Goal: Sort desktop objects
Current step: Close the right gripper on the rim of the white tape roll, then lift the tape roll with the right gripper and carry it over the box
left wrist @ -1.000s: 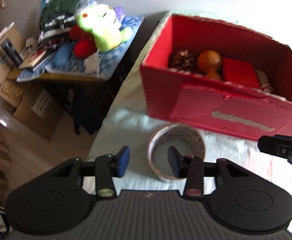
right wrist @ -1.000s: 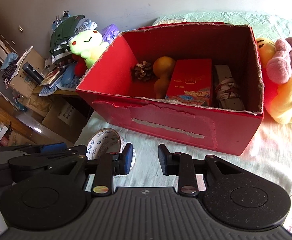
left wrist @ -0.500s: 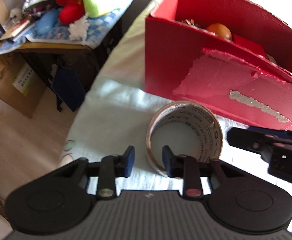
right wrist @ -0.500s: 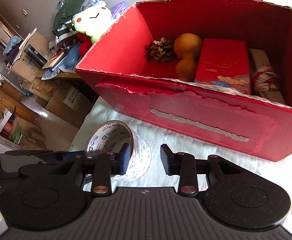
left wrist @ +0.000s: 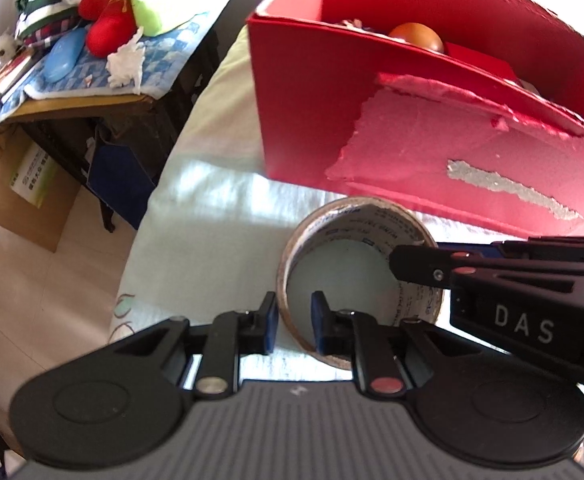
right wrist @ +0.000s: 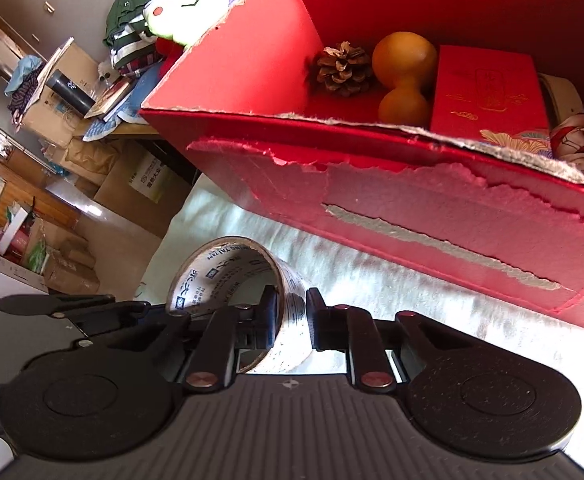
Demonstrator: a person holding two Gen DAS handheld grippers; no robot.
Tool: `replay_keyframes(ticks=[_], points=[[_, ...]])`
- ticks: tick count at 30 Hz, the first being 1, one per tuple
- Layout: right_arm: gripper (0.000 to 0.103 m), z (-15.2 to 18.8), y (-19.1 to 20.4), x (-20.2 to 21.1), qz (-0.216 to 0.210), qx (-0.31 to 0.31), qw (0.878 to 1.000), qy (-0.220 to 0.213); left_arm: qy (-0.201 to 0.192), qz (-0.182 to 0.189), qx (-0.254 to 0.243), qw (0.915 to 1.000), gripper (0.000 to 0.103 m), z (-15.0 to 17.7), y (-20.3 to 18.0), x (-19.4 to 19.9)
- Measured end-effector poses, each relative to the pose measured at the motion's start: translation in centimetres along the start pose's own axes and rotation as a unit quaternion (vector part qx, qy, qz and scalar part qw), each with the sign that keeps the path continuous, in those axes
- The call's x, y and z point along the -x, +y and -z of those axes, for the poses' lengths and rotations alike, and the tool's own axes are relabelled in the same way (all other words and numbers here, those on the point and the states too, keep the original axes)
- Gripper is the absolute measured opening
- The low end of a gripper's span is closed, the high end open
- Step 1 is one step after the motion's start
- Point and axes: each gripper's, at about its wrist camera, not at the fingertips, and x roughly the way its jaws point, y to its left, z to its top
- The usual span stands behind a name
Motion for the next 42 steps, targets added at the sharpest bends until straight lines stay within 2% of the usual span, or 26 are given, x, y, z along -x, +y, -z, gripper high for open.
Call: replay_keyframes(ticks=[5,7,10,13,18,23,27,30,33,37,42], points=[[0.016,1.2,-2.2,2.4,0.003,-0.021,1.0,0.003,-0.005,0.019,-0.043,0.9989,0.014,0.4,-2.4,1.4],[0.016,1.9,-3.4,4.0,0.014,-0.033,0.999,-0.003,-0.01,0.027,-0.08,0.9964,0.014,0.5,-4.4,2.1],[0.016,3.0,-5.4,7.1,0.044,-0.059,0.997,-0.023,-0.022,0.047,-0.145,0.9881,0.014,0.5,-8.3,3.2],[0.016,4.2,-7.7,10.6,0.076,-0.096,0.991,-0.049,-0.035,0.08,-0.205,0.975,0.014,0.4,-12.2,4.5],[0.016,6.3,-10.3,16.1,0.126,-0.158,0.974,-0.101,-0.067,0.13,-0.292,0.9452,0.015,0.0,-18.1,7.3],[0.016,6.5,-11.0,20.4,0.176,-0.175,0.955,-0.164,-0.11,0.166,-0.341,0.9186,0.014,-1.1,-22.0,10.5],[0.016,5.1,-11.1,22.4,0.194,-0.172,0.943,-0.209,-0.147,0.178,-0.353,0.9068,0.014,-3.4,-23.2,12.6],[0.015,2.9,-10.7,22.4,0.187,-0.159,0.94,-0.235,-0.176,0.169,-0.347,0.9055,0.014,-5.6,-22.9,13.8],[0.015,0.1,-9.7,21.3,0.173,-0.134,0.943,-0.251,-0.199,0.149,-0.335,0.9088,0.014,-7.9,-21.4,14.3],[0.014,-3.3,-8.4,18.9,0.137,-0.109,0.952,-0.251,-0.208,0.117,-0.304,0.9221,0.012,-11.2,-17.7,13.7],[0.014,-6.9,-6.5,13.9,0.081,-0.084,0.97,-0.215,-0.19,0.07,-0.261,0.9439,0.012,-14.2,-12.4,11.7]])
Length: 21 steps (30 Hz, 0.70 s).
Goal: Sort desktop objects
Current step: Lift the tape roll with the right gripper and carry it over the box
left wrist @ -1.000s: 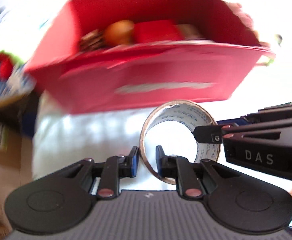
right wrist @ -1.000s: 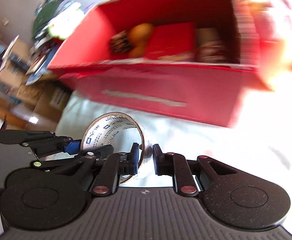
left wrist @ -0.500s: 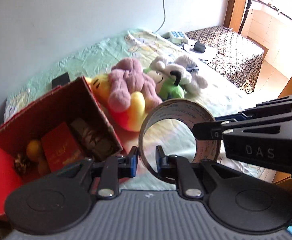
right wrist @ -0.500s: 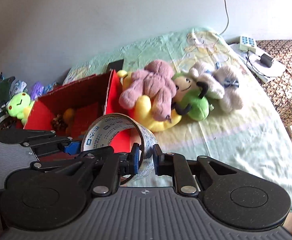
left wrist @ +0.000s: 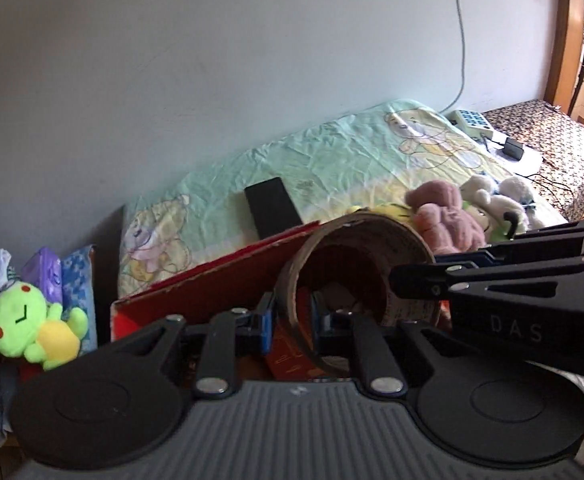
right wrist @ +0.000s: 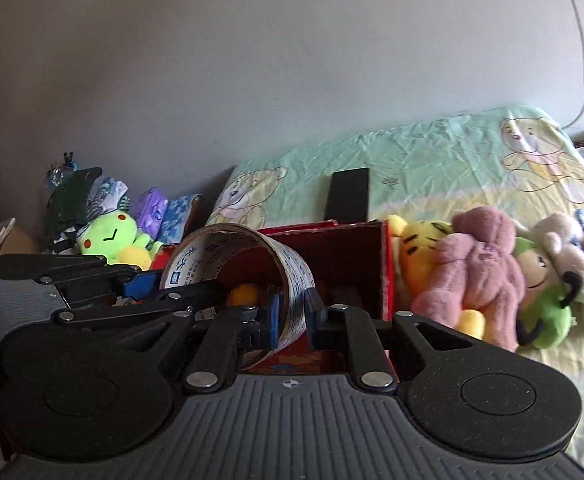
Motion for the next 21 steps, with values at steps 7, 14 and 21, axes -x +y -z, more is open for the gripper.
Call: replay_keyframes(ticks=[7,14,21], points=[[0.012,0.4,3.0,-7.4,-0.038,0.002,0.997,0.074,0.056,-0.04,0.039,0.9969,0.012,2.9,5.9,-3.5],[0.01,1.1,4.3,-11.9,-0.051,-0.002,0.99,0.135,0.094,-0.052,0.045,0.9932,0.014,5.1,8.6,-6.0],[0.009,1.1,4.6,-15.1,-0.055,0.007,0.98,0.191,0.107,-0.059,0.041,0.9917,0.025,5.9,9.4,-7.2]])
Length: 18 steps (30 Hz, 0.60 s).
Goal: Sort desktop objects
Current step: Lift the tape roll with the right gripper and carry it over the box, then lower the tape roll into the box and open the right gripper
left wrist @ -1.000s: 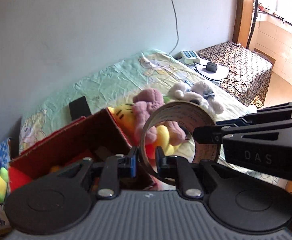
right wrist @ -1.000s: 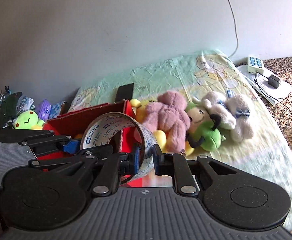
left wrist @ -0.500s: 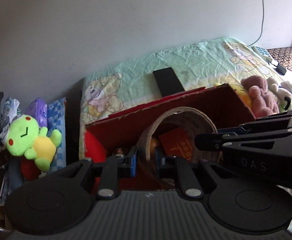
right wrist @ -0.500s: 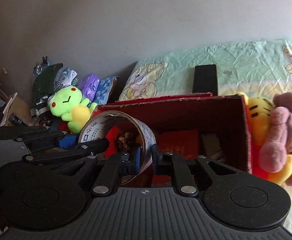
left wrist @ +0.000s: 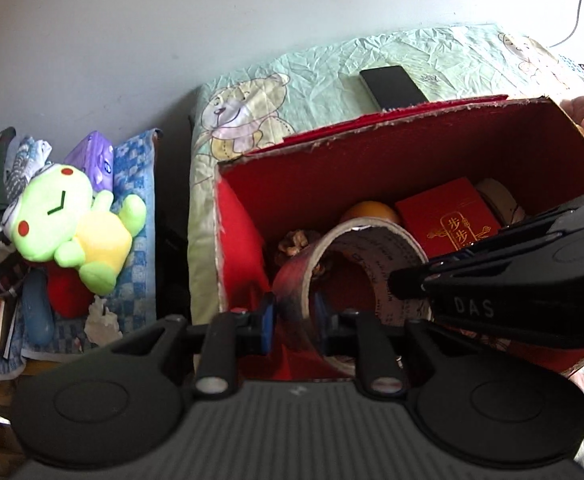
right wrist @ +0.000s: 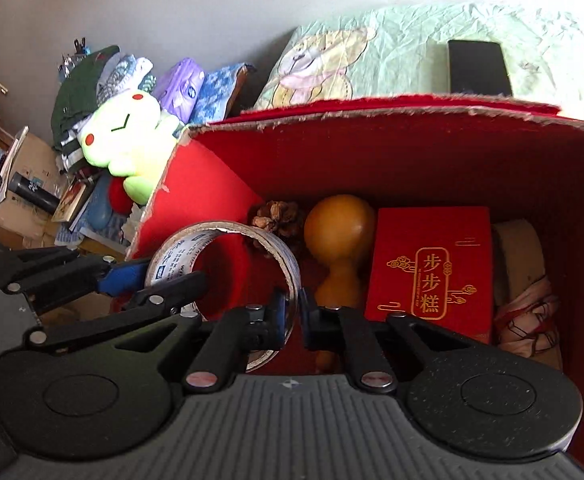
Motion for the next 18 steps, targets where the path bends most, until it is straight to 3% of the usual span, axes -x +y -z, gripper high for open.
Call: replay_keyframes(ticks=[10,18], points=[[0.013,-0.6,0.1,-3.6,-0.009,0.007,0.995,0.098,0.012,0.001,-0.003,0.9999,0.017,0.6,0.4,-1.0],[0.018,-0.2,-0.4,-3.3,-0.012,-0.008,0.996,0.09,0.011,0.007,0.003,0.9999,0.019,0.4,0.6,-1.1]])
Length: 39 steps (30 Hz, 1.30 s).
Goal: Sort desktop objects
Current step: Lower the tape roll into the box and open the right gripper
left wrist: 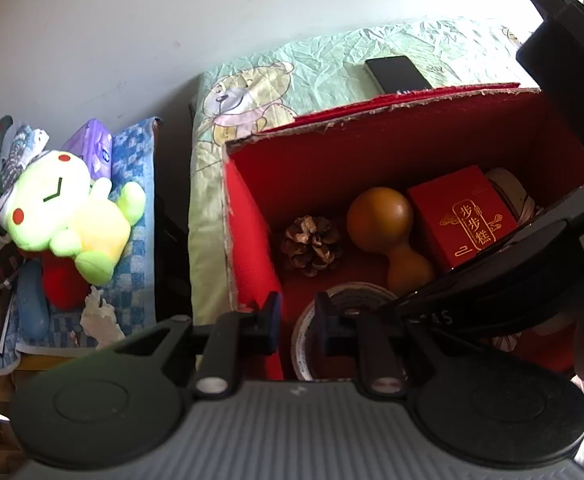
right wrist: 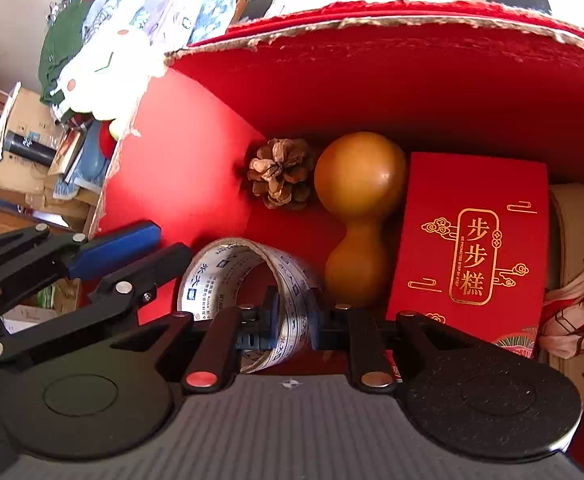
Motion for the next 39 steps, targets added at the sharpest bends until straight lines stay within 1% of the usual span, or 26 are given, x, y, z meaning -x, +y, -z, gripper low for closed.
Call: replay_keyframes(ticks=[4,6,8,11,13,16,18,20,24,27,29,31,33,36,39], points=[[0.019,0.2,-0.2,0.5,0.007,-0.006,1.0,-0.019,-0.001,-0.002,0.003,1.0,0.021,0.0,-0.1,0.0],[0.024,0.3,-0.4,1.1,0.015,-0.013,0.999,-0.029,0.0,-0.005,0.004,1.0,0.022,0.0,-0.2,0.0],[0.025,0.7,-0.8,1.7,0.019,-0.022,0.999,-0.043,-0.001,-0.006,0.009,0.9999,0.03,0.0,-0.2,0.1],[0.026,1.4,-1.4,2.9,0.017,-0.036,0.997,-0.06,-0.003,-0.007,0.012,0.9999,0.037,0.0,-0.5,0.3],[0.025,1.9,-1.8,4.0,0.023,-0.044,0.996,-0.076,-0.008,-0.016,0.008,0.9998,0.04,0.1,-1.0,0.5],[0.026,2.8,-2.1,6.2,0.049,-0.043,0.991,-0.114,-0.015,-0.015,0.011,0.9997,0.042,0.0,-1.6,0.9],[0.031,3.4,-2.2,7.7,0.072,-0.041,0.987,-0.14,-0.017,-0.009,0.019,0.9996,0.045,-0.1,-1.9,1.2],[0.031,4.0,-2.3,9.1,0.096,-0.036,0.981,-0.162,-0.017,-0.011,0.021,0.9996,0.048,-0.2,-2.5,1.5],[0.031,5.0,-2.2,10.9,0.133,-0.027,0.972,-0.193,-0.022,-0.004,0.028,0.9994,0.052,-0.4,-3.5,2.0],[0.031,5.8,-2.4,11.9,0.146,-0.028,0.968,-0.204,-0.025,-0.001,0.035,0.9991,0.054,-0.4,-4.3,2.3],[0.032,6.2,-2.3,12.2,0.154,-0.025,0.966,-0.206,-0.029,-0.008,0.04,0.9987,0.062,-0.4,-4.8,2.5],[0.034,6.5,-2.3,12.4,0.164,-0.024,0.964,-0.208,-0.03,-0.013,0.047,0.9984,0.068,-0.4,-5.2,2.6],[0.039,6.9,-2.3,12.4,0.172,-0.026,0.962,-0.209,-0.028,-0.012,0.055,0.998,0.069,-0.4,-5.4,2.6],[0.043,7.3,-2.3,12.6,0.178,-0.031,0.961,-0.21,-0.019,-0.013,0.075,0.9969,0.071,-0.3,-5.3,2.3],[0.043,7.7,-2.3,12.7,0.184,-0.036,0.959,-0.211,-0.008,-0.015,0.096,0.9952,0.074,-0.1,-4.8,2.0]])
